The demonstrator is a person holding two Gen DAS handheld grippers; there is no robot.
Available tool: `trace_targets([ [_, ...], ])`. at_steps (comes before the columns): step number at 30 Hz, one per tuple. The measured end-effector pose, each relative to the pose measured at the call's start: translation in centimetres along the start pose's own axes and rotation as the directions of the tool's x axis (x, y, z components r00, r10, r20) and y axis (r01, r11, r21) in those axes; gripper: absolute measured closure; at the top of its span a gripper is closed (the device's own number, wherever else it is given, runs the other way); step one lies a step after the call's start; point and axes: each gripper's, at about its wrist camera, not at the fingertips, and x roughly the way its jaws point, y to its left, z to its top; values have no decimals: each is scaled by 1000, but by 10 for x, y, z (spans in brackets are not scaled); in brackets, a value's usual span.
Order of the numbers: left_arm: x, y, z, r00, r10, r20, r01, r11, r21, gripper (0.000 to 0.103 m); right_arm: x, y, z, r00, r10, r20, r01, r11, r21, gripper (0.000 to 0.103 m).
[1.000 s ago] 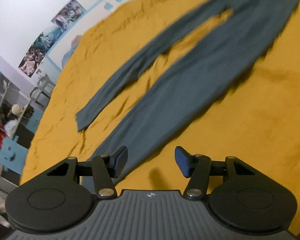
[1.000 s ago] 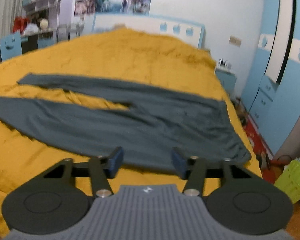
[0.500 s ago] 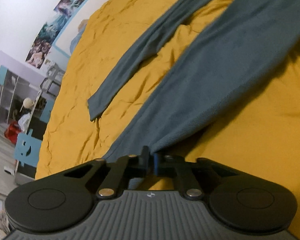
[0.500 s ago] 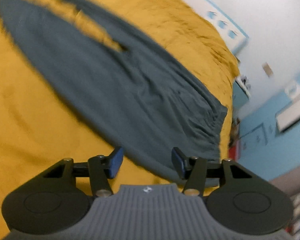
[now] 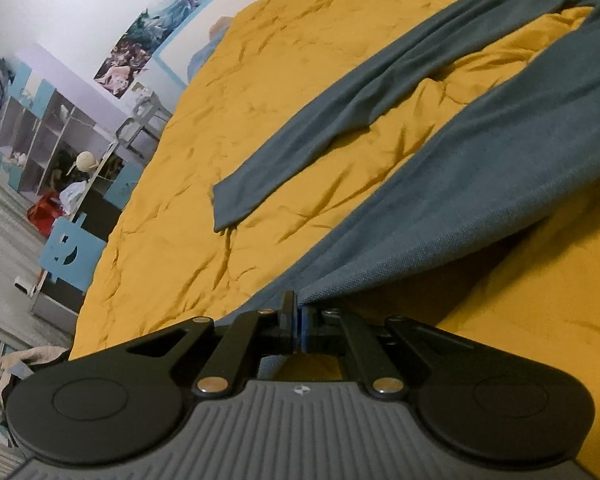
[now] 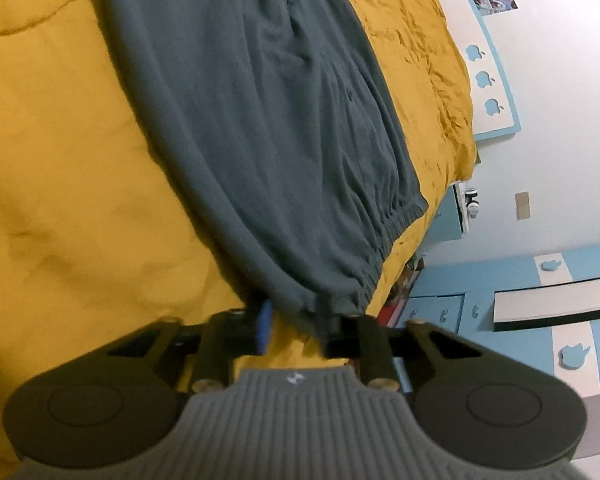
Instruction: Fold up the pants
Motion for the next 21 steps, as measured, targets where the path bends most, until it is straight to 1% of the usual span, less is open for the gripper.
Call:
trace_targets([
  [3,-3,4,3,1000,10,2,-10,999,-31,102,0,-1,-2,999,-34,21,34,999,7,103],
  [6,-6,11,7,1000,14,0,-14,997,-75,102,-8,-10,-2,997,-71,31,69,996,59,103],
  [8,-8,17,14,1000,17,1,-17,995,-97,102,-13,-25,1,994,-99,36,95,990,103,103],
  [12,-5,34,36,999,35,11,-33,992,-125,102,-21,-64,13,989,-140,48,128,973,190,103],
  [15,5,50,60,999,33,-2,-33,988,-151,102,-20,-101,31,985,-164,53,146,958,246,103],
  [18,24,68,85,999,30,-31,-35,985,-167,102,-13,-137,52,982,-181,52,158,941,299,103],
  [21,48,85,111,998,5,-55,-15,981,-191,102,6,-170,76,983,-180,44,156,929,335,103],
])
